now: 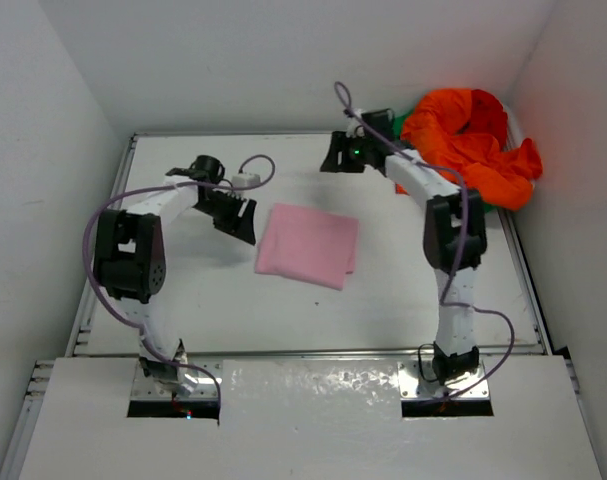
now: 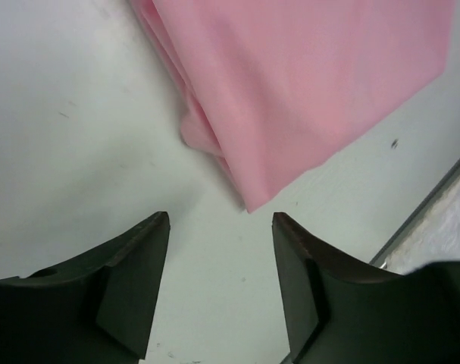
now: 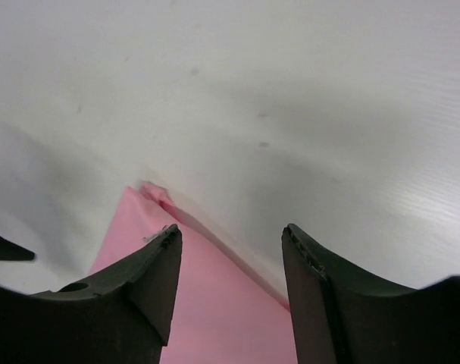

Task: Fold and stack the t-shirts
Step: Smooth out wrinkles on the folded tshirt, then put the neatly folded tshirt into the corner of the board with the left arm

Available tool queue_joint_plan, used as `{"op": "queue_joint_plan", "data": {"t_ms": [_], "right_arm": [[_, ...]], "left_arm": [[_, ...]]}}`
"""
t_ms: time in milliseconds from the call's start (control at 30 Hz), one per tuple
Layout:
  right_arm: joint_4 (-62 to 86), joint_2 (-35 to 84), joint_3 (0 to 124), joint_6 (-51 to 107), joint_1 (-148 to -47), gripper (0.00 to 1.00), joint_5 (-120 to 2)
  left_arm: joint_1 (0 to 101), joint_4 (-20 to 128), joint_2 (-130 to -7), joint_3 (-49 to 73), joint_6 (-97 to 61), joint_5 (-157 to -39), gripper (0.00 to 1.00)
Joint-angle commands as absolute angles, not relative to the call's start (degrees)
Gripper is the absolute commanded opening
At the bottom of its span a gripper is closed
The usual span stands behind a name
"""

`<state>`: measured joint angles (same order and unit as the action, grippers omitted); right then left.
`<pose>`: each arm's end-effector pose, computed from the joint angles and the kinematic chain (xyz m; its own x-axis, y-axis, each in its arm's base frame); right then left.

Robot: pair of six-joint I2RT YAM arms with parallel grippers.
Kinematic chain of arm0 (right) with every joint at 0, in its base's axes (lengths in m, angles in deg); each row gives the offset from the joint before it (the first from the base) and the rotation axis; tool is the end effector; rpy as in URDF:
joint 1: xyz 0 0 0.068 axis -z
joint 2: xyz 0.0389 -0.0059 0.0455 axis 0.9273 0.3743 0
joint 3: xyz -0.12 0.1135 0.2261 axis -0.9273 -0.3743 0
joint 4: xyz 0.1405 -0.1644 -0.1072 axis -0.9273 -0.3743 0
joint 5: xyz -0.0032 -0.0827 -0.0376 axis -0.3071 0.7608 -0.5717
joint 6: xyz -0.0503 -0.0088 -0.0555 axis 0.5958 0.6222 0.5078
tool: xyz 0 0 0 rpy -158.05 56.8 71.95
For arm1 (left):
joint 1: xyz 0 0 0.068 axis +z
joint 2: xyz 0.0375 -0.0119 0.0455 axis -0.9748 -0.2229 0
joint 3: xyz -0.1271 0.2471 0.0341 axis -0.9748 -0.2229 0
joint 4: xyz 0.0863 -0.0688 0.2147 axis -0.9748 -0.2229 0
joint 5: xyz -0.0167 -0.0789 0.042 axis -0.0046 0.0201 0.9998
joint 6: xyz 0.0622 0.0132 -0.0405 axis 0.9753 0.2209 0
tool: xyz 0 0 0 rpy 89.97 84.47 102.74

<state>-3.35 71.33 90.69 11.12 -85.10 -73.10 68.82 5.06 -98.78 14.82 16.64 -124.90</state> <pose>0.4888 0.1744 0.2109 -0.7701 0.1528 -0.6194 -0.2571 0.8142 0.5205 0.3353 -0.0858 0.1879 -0.7929 0.4437 -0.4175 0.6027 0.6720 -0.4304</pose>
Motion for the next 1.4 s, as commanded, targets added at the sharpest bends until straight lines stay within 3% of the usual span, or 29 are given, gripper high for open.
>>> {"op": "queue_joint_plan", "data": {"t_ms": [0, 100, 300, 567, 700, 800, 833, 1133, 1367], "right_arm": [[-8.2, 58.9, 84.5, 13.3, -82.3, 0.53, -64.4], [-11.1, 52.9, 78.4, 14.5, -82.3, 0.52, -61.3], [-8.2, 45.7, 64.5, 14.7, -82.3, 0.53, -60.6], [-7.4, 37.9, 54.3, 14.3, -82.3, 0.53, -59.5], [-8.3, 35.3, 52.2, 15.0, -82.0, 0.53, -57.9], [-8.4, 33.4, 51.2, 14.6, -81.2, 0.53, -57.7], [-8.4, 33.0, 50.9, 14.6, -80.9, 0.53, -57.6], [-10.5, 31.0, 51.4, 17.3, -79.4, 0.53, -56.0], [-12.0, 31.0, 53.5, 20.3, -79.1, 0.53, -54.8]], "left_arm": [[69.9, 6.3, -94.5, 20.0, 13.5, -129.1, 0.55], [69.5, 12.9, -98.6, 19.9, 5.1, -126.8, 0.58], [63.9, 15.0, -104.8, 23.6, 3.1, -122.6, 0.63], [62.4, 19.1, -110.6, 24.4, -1.3, -115.3, 0.59], [61.8, 20.4, -111.9, 22.9, -2.6, -117.7, 0.38], [61.2, 20.9, -111.7, 22.0, -2.7, -119.0, 0.13], [61.4, 20.9, -111.6, 21.9, -2.7, -118.9, 0.0], [71.1, 16.3, -111.4, 26.7, 1.5, -116.0, 0.0], [82.5, 12.0, -118.2, 39.6, 7.7, -110.4, 0.0]]}}
